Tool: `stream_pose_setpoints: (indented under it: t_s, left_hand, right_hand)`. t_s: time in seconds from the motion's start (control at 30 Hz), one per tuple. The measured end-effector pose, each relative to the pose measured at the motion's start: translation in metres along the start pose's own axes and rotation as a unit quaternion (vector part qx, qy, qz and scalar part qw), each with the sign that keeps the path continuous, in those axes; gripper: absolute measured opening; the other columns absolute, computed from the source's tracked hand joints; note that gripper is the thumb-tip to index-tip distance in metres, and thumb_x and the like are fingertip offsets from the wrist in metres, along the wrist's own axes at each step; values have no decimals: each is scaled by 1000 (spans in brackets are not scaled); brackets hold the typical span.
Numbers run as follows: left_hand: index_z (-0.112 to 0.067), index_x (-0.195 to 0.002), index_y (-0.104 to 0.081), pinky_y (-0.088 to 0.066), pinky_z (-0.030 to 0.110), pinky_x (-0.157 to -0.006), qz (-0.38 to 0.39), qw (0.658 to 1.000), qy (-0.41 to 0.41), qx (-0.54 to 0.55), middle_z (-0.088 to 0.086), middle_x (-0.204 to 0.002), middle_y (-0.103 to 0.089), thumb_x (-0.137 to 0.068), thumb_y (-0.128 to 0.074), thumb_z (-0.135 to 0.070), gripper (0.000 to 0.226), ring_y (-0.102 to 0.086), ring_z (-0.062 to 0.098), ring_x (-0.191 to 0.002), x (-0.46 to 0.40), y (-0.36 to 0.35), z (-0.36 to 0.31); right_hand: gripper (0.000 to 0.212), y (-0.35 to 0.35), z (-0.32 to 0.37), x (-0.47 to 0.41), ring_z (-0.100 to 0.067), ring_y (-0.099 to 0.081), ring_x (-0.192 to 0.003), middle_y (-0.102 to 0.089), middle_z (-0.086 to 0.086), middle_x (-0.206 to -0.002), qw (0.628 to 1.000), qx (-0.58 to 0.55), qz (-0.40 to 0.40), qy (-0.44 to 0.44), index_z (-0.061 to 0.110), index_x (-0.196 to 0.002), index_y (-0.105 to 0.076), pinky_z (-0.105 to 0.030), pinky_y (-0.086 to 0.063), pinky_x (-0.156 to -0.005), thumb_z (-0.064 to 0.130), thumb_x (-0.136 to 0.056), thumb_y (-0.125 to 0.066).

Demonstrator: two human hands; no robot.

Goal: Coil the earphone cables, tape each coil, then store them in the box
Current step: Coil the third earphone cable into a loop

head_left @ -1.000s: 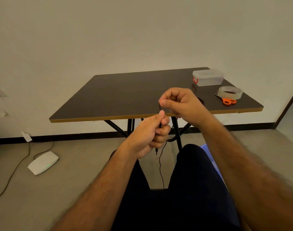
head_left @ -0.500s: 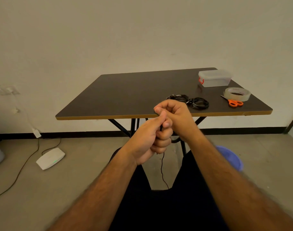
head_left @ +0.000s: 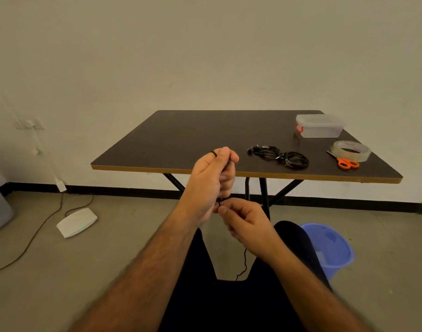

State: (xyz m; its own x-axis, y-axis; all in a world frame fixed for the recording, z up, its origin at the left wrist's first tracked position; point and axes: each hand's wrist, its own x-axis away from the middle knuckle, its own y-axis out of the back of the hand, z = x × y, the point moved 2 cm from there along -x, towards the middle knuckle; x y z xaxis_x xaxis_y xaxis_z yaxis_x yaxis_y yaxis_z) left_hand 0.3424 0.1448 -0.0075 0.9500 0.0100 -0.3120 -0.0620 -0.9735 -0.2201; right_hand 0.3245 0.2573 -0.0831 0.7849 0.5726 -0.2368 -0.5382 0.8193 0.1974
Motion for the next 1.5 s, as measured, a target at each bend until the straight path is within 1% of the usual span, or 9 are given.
stream_pose_setpoints:
  t_s: [0.2, 0.33, 0.7, 0.8, 0.97, 1.2, 1.33, 1.43, 1.5]
  left_hand:
    - [-10, -92, -57, -23, 22, -43, -45, 990, -68, -119, -5, -58, -38, -108, -34, -19, 29, -29, 7, -47, -1, 20, -5]
    - [-13, -95, -59, -33, 18, -47, -57, 974, -80, -205, -3, -63, -44, -107, -36, -20, 27, -38, 7, -52, -6, 34, -11]
    - [-15, -91, -62, -43, 18, -59, 20, 949, 69, -307, -4, -71, -55, -107, -31, -38, 41, -51, 1, -61, -8, 55, -5]
    - [-17, -84, -56, -40, 22, -57, 62, 953, 93, -280, -5, -66, -53, -107, -29, -40, 42, -45, 5, -56, -7, 48, -7]
    - [-20, -75, -43, -22, 24, -51, 107, 967, 157, -172, -8, -59, -33, -105, -25, -50, 45, -25, 7, -50, -5, 37, -7]
    - [-23, -71, -34, -12, 27, -51, 143, 967, 193, -81, -6, -59, -24, -103, -23, -54, 46, -15, 9, -50, -2, 21, -16]
    - [-23, -69, -32, -10, 28, -50, 161, 971, 177, -31, -6, -57, -22, -106, -22, -39, 41, -10, 12, -50, -4, 16, -24]
    - [-22, -70, -31, -11, 26, -46, 177, 973, 148, 10, -5, -57, -22, -98, -24, -29, 30, -11, 11, -49, -7, 12, -31]
    - [-22, -69, -33, -14, 24, -44, 167, 977, 131, 32, -5, -57, -22, -98, -23, -26, 31, -13, 9, -47, -7, 10, -33]
  right_hand:
    - [14, -2, 22, 1, -15, -55, -60, -64, -6, -73, 992, 122, 9, -13, 26, -98, -70, -33, -53, -56, 22, -98, -57]
    - [12, -5, 39, -5, -6, -55, -56, -62, 7, -65, 985, 169, 12, 19, 25, -93, -70, -19, -49, -52, 22, -97, -59]
    - [8, 27, 83, -41, -8, -63, -74, -68, 9, -78, 942, 317, -19, 105, 25, -91, -71, -24, -54, -71, 18, -91, -66]
    - [6, 32, 85, -46, -9, -67, -78, -71, 7, -83, 949, 287, -23, 127, 18, -93, -72, -24, -56, -72, 16, -91, -67]
    - [6, 43, 91, -51, -6, -64, -63, -72, 4, -77, 963, 234, -36, 131, 13, -95, -71, -27, -53, -54, 13, -92, -66]
    - [8, 47, 97, -55, -3, -63, -64, -69, 6, -75, 972, 171, -53, 155, 12, -92, -71, -18, -50, -56, 8, -93, -64]
    - [14, 44, 92, -55, -16, -58, -62, -68, -5, -76, 981, 126, -54, 139, 14, -93, -72, -36, -50, -53, 11, -97, -59]
    - [23, 32, 82, -53, -42, -56, -64, -67, -14, -78, 989, 76, -33, 126, 16, -89, -72, -50, -50, -55, 6, -98, -53]
    - [35, 24, 75, -49, -42, -55, -63, -68, -10, -76, 994, 37, -22, 101, 27, -86, -73, -45, -49, -51, 3, -99, -51]
